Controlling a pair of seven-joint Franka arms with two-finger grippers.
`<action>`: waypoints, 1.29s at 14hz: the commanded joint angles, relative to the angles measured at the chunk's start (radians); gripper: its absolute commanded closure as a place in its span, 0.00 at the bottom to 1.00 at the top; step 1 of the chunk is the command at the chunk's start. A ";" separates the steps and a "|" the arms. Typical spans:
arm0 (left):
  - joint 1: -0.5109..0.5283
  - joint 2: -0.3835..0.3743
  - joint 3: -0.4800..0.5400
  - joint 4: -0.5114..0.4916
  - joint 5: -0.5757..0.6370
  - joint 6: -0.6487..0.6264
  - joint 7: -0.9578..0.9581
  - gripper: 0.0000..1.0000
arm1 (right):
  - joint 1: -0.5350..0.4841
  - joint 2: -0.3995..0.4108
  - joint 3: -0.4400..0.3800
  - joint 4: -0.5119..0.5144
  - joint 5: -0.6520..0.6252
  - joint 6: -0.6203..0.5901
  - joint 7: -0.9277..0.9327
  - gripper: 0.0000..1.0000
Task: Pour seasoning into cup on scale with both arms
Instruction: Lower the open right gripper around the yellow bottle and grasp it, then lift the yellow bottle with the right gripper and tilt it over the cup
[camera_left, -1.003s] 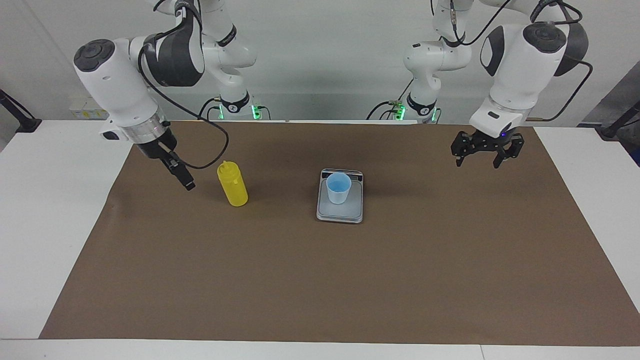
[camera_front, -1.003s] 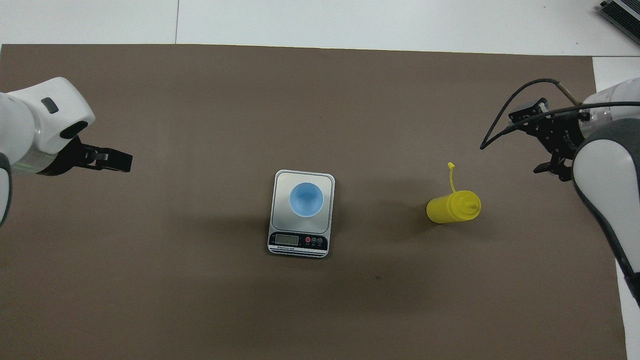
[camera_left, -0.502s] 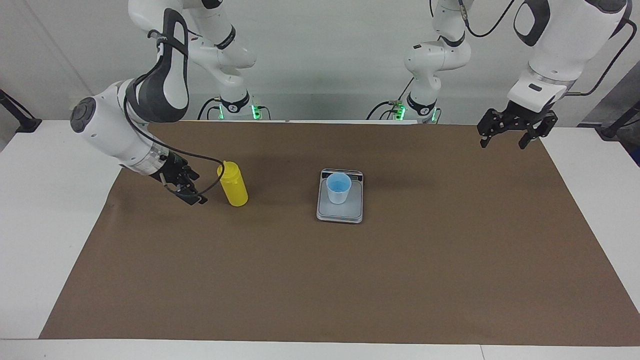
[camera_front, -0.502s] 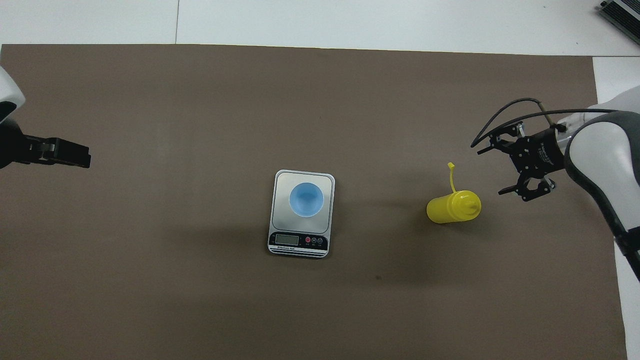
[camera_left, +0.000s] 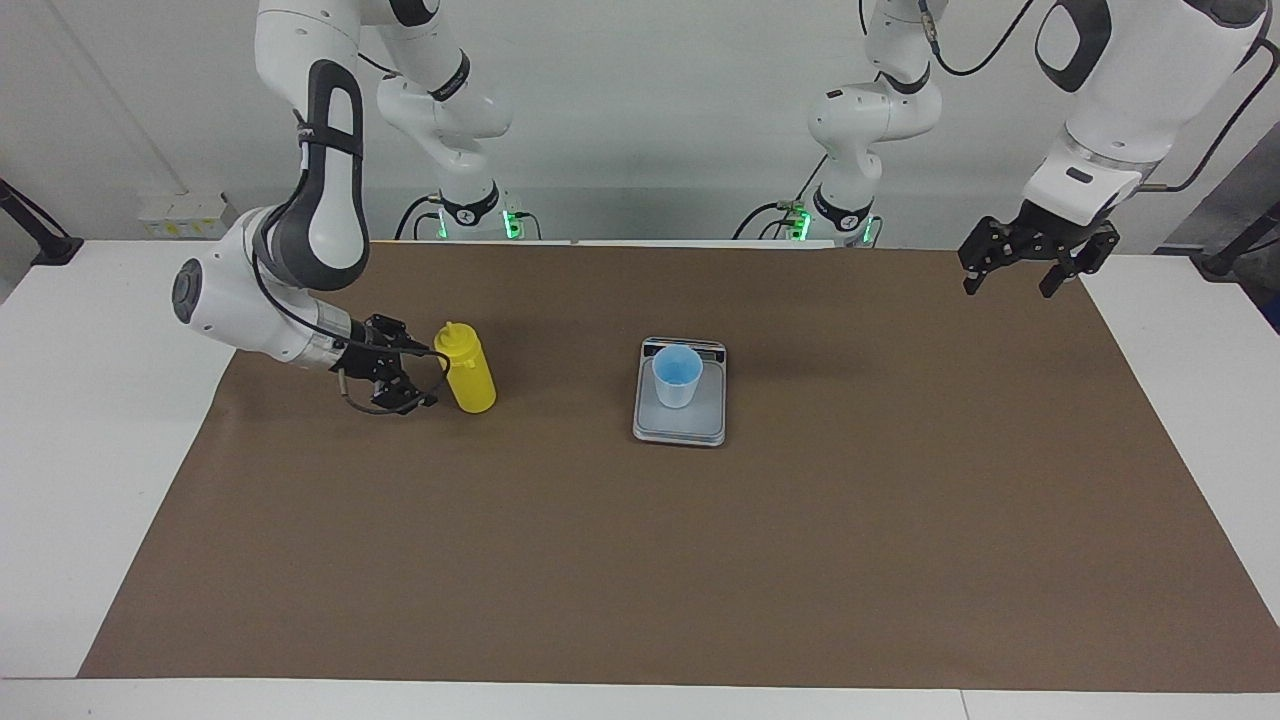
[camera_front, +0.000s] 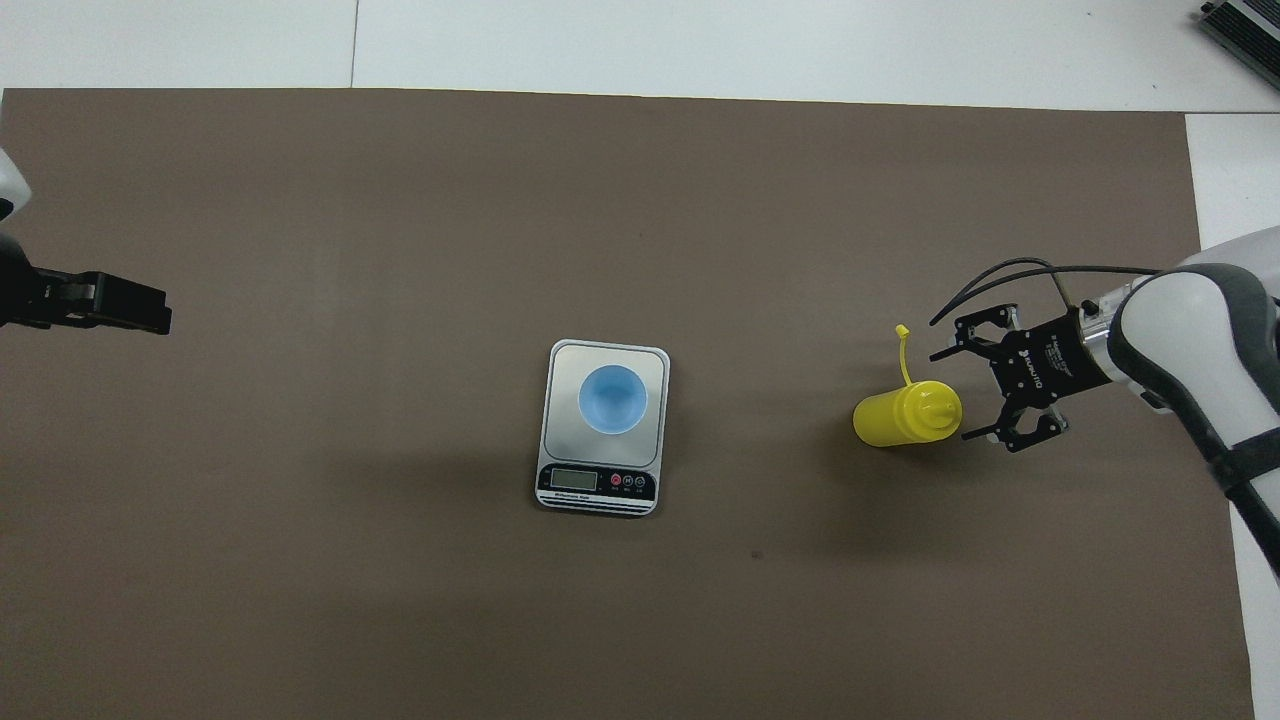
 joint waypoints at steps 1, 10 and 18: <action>0.019 0.008 -0.011 0.027 -0.017 -0.026 0.006 0.00 | 0.001 -0.058 0.008 -0.101 0.084 0.048 0.016 0.00; -0.139 -0.010 0.153 0.007 -0.013 -0.044 0.013 0.00 | 0.032 -0.084 0.008 -0.159 0.181 0.074 -0.007 0.79; -0.129 -0.023 0.141 -0.018 -0.013 -0.032 0.009 0.00 | 0.073 -0.110 0.018 -0.050 0.120 0.068 0.126 1.00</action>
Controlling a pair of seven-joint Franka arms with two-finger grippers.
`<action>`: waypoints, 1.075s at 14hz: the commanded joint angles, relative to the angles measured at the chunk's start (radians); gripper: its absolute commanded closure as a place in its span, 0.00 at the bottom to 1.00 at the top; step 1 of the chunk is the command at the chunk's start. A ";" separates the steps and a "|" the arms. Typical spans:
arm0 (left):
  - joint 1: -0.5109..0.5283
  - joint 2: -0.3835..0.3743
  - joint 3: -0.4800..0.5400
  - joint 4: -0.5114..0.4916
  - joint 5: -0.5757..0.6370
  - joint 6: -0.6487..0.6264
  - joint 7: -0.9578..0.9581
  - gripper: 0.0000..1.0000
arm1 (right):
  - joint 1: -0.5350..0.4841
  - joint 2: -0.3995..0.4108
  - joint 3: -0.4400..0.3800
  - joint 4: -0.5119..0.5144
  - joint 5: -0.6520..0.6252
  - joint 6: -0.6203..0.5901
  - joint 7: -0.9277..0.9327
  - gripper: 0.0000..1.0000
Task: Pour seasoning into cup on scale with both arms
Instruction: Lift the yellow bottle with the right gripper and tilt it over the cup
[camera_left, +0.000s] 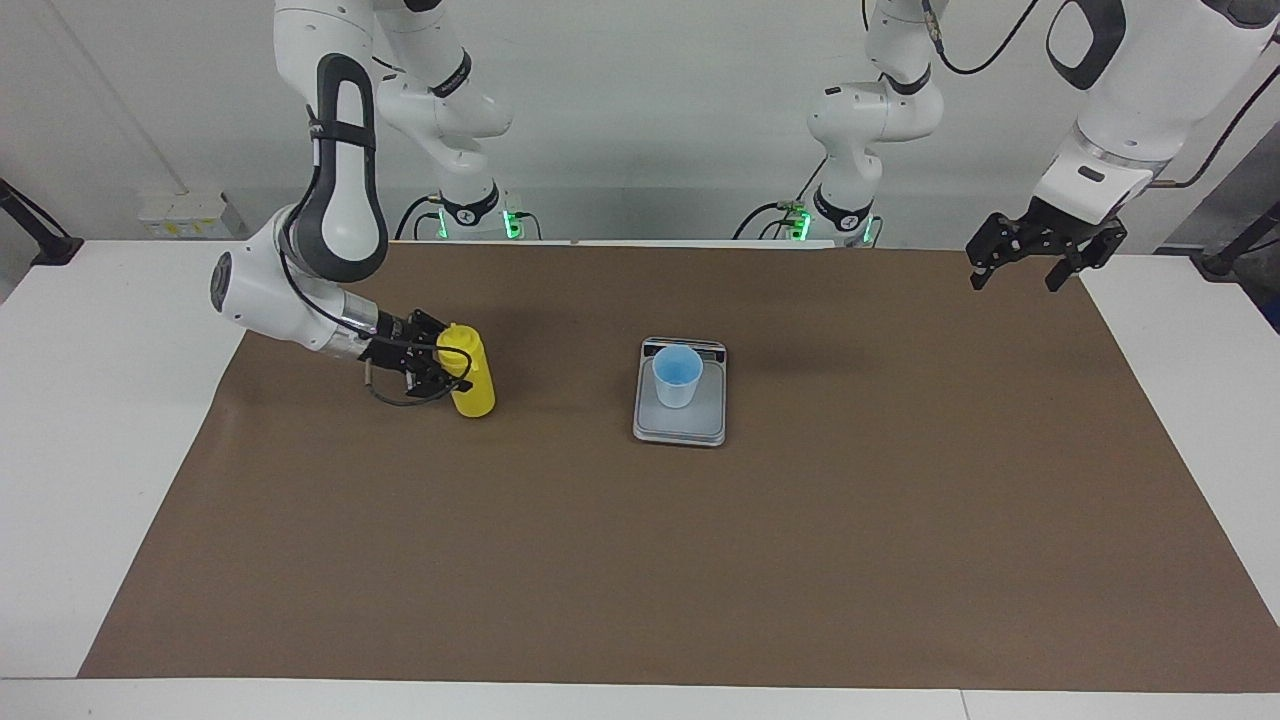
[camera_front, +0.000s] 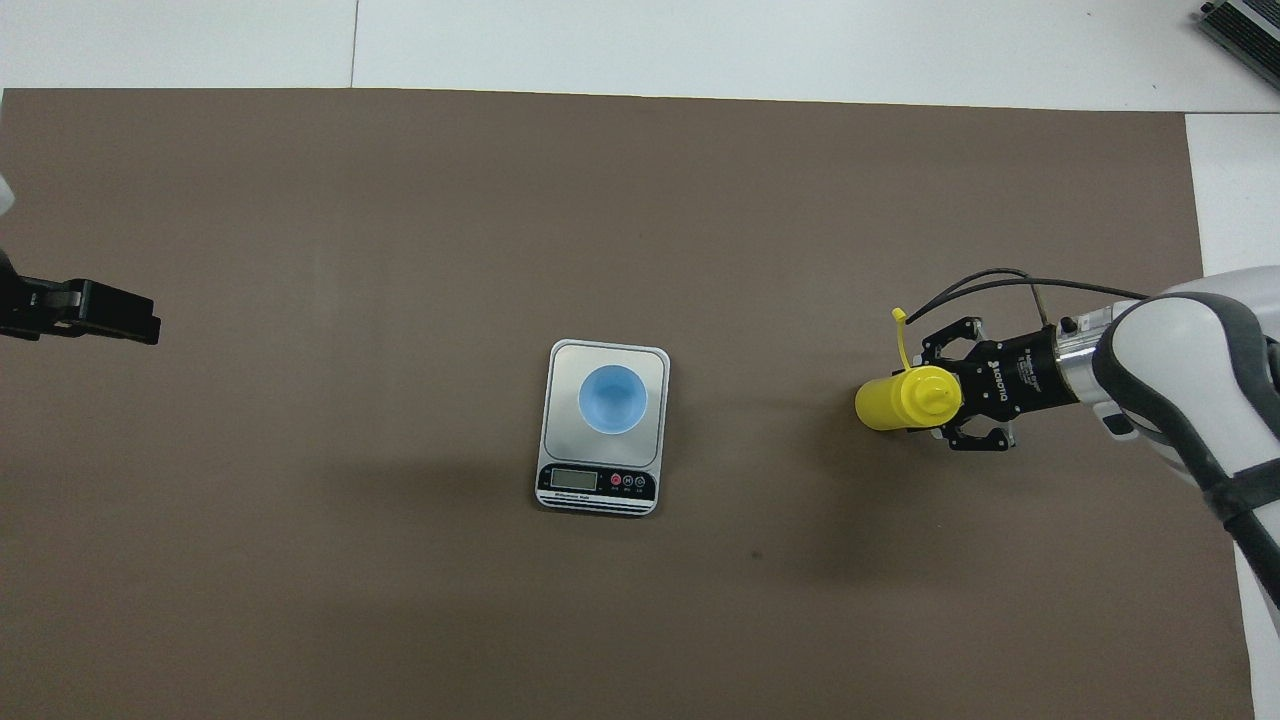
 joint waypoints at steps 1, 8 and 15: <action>-0.011 -0.022 0.005 -0.019 -0.011 0.003 0.003 0.00 | 0.058 -0.028 0.011 0.072 -0.085 0.001 0.134 1.00; -0.005 -0.025 -0.004 -0.027 -0.011 0.001 0.012 0.00 | 0.281 0.027 0.011 0.258 -0.339 0.044 0.510 1.00; -0.003 -0.027 -0.001 -0.033 -0.011 -0.002 0.006 0.00 | 0.476 0.130 0.011 0.440 -0.698 0.045 0.780 1.00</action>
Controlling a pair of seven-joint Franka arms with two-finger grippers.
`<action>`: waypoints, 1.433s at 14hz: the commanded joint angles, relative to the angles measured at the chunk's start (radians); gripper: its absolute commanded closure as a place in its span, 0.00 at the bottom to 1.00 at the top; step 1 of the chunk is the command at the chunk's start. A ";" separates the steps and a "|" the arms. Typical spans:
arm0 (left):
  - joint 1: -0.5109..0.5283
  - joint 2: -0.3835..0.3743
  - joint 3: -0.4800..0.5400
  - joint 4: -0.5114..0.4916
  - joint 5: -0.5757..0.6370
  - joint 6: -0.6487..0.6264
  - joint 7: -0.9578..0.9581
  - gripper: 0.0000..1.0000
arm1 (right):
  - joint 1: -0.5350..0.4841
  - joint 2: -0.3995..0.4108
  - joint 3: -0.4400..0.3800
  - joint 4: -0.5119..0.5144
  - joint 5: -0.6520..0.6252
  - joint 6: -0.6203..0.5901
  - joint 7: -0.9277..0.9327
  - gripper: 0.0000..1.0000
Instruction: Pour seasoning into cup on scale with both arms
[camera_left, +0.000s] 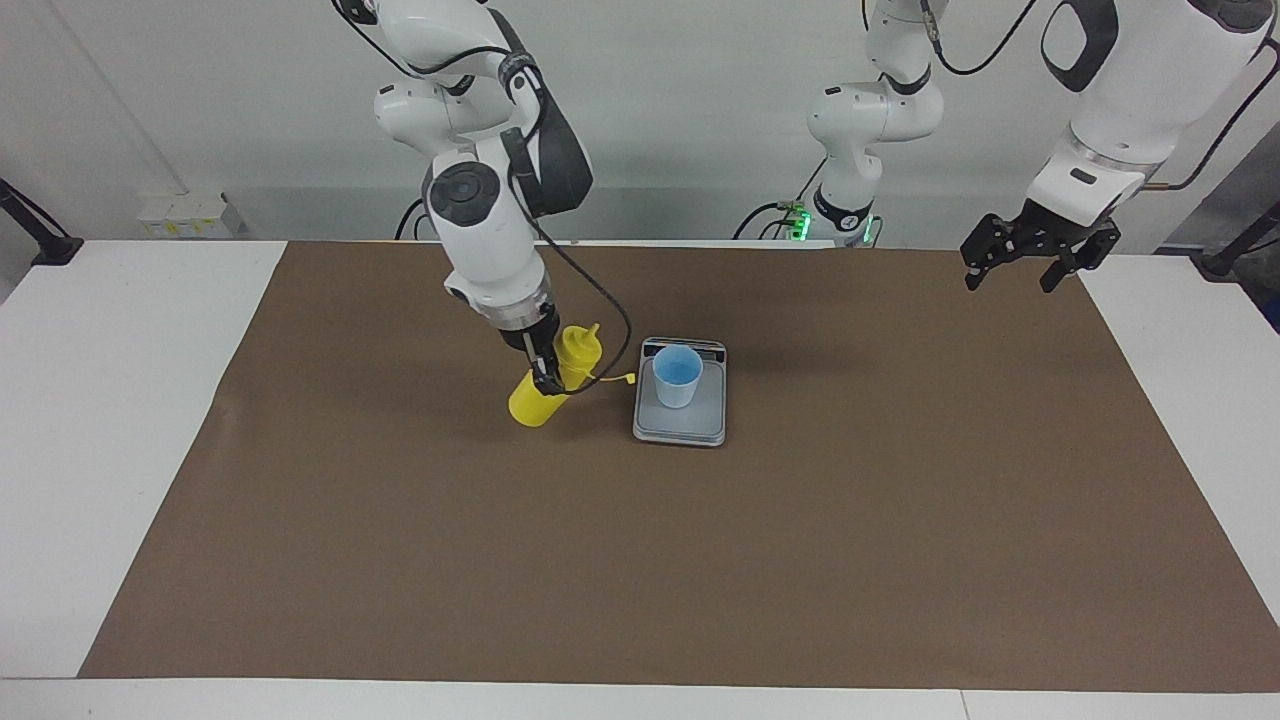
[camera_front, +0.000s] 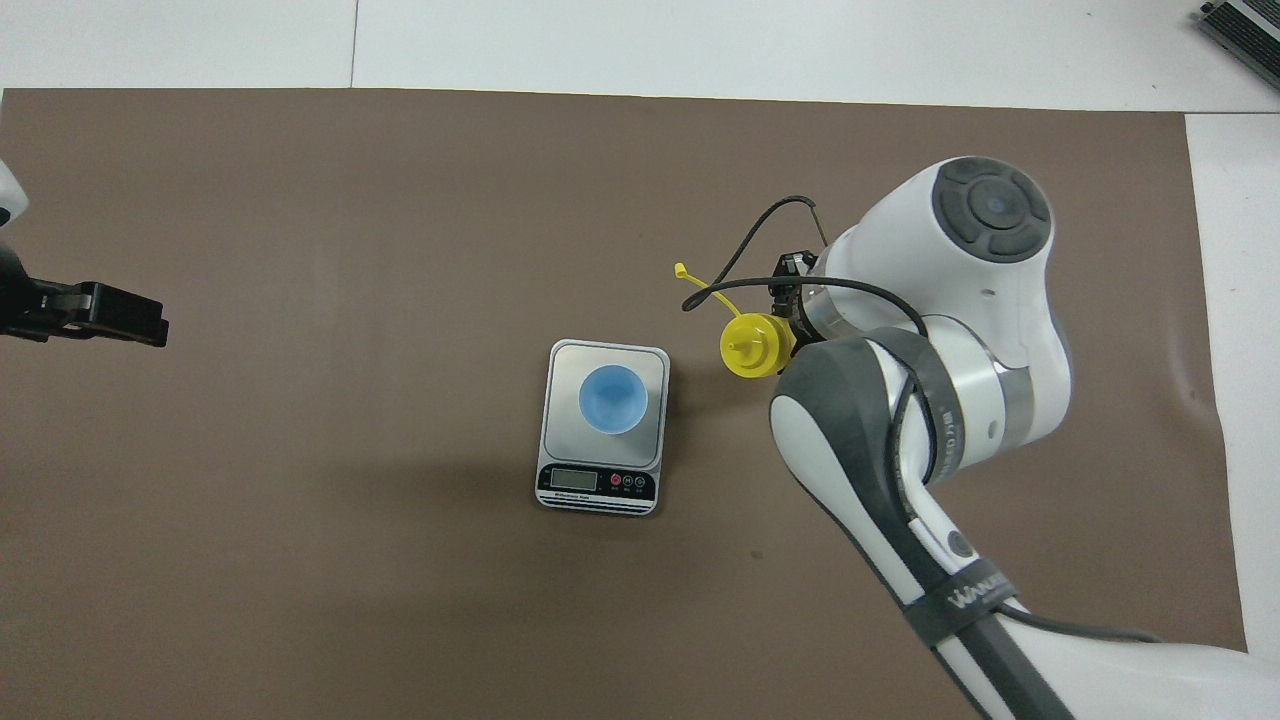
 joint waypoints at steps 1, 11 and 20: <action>0.001 -0.026 0.006 -0.027 -0.011 -0.002 0.004 0.00 | 0.026 0.047 0.000 0.110 -0.136 -0.028 0.075 1.00; 0.004 -0.025 0.008 -0.027 -0.011 -0.002 0.004 0.00 | 0.258 0.147 -0.001 0.195 -0.699 -0.061 0.128 1.00; 0.004 -0.026 0.008 -0.027 -0.011 -0.002 0.004 0.00 | 0.378 0.222 0.000 0.158 -1.093 -0.121 0.247 1.00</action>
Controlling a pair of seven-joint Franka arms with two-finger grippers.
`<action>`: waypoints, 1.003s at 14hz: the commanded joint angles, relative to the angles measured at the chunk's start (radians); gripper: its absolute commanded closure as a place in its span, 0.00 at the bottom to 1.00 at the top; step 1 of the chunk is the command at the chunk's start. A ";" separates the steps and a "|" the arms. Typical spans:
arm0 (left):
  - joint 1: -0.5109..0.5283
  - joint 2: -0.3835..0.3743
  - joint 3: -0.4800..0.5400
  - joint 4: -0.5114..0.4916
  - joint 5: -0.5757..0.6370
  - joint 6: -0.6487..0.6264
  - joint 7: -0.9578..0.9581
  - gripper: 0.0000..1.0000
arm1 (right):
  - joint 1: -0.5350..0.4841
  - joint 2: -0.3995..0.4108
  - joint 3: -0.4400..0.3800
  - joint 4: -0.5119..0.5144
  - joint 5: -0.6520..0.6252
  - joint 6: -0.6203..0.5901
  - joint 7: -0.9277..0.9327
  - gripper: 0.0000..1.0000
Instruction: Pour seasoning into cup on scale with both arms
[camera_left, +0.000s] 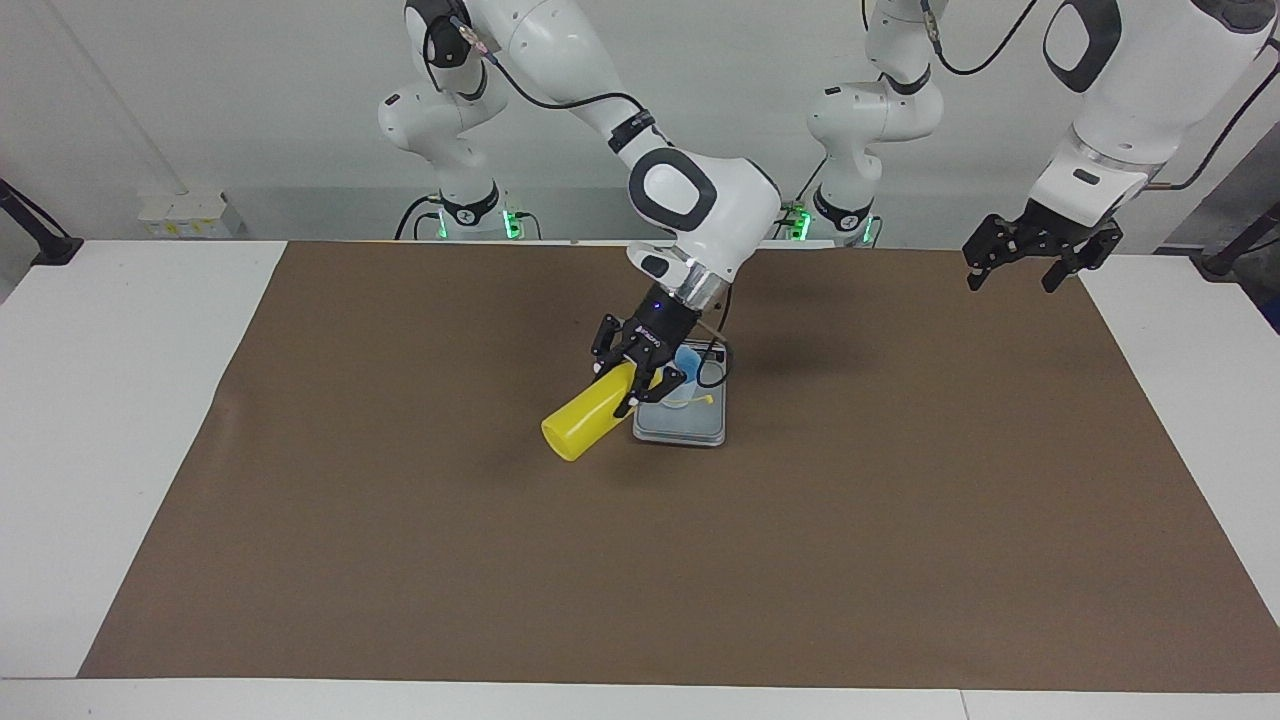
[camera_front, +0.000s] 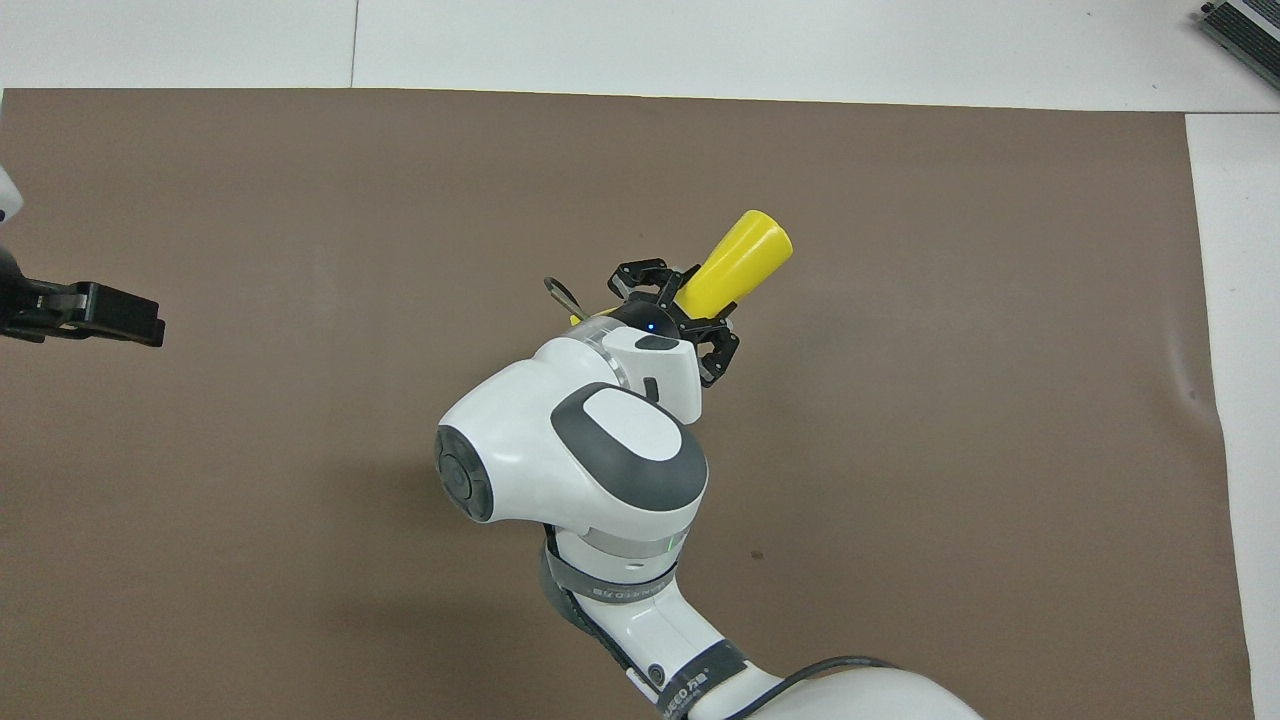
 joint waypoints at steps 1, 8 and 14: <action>0.002 -0.026 0.004 -0.026 -0.011 -0.002 0.005 0.00 | 0.012 0.012 -0.001 0.000 -0.079 -0.012 0.028 1.00; 0.002 -0.026 0.004 -0.026 -0.011 -0.002 0.005 0.00 | 0.032 0.018 -0.001 -0.002 -0.121 -0.053 0.049 1.00; 0.002 -0.026 0.004 -0.026 -0.011 -0.002 0.005 0.00 | 0.041 0.018 -0.001 -0.022 -0.176 -0.055 0.063 1.00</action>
